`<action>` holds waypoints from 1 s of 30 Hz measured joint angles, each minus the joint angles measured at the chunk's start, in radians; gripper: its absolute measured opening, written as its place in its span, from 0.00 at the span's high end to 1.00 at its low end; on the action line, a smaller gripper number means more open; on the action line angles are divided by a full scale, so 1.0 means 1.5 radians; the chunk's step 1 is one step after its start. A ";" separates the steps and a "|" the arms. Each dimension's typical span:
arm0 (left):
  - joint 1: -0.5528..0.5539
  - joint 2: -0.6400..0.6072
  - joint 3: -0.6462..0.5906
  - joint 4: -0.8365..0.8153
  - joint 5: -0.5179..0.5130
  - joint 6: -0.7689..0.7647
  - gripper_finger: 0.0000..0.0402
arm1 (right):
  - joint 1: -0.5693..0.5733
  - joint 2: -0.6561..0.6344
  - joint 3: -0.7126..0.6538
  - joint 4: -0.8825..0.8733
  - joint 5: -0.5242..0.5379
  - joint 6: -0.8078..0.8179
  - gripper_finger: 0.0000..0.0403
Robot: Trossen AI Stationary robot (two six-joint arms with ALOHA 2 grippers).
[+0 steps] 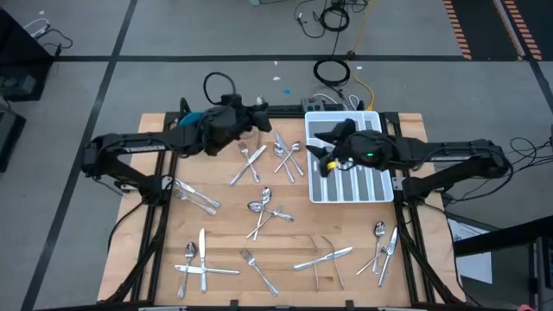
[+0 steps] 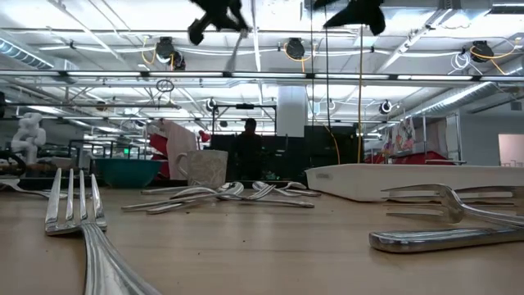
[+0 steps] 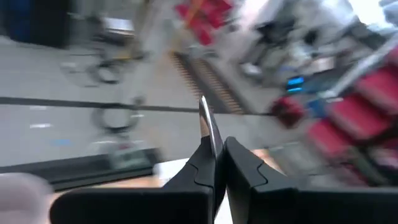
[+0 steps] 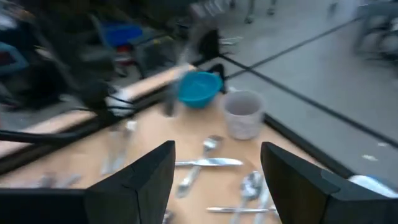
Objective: Sort silverware
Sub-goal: Put the spoon in the silverware tray
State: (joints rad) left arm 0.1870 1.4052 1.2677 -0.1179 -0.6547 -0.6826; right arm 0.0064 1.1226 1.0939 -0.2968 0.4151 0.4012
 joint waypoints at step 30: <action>-0.142 0.391 0.264 0.069 0.315 1.298 0.95 | 0.081 -0.271 0.017 -0.297 -0.019 0.041 0.43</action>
State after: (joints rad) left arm -0.0257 1.9914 1.6642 -0.0148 -0.1819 1.2639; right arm 0.1284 0.7158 1.1194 -0.7416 0.3868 0.4621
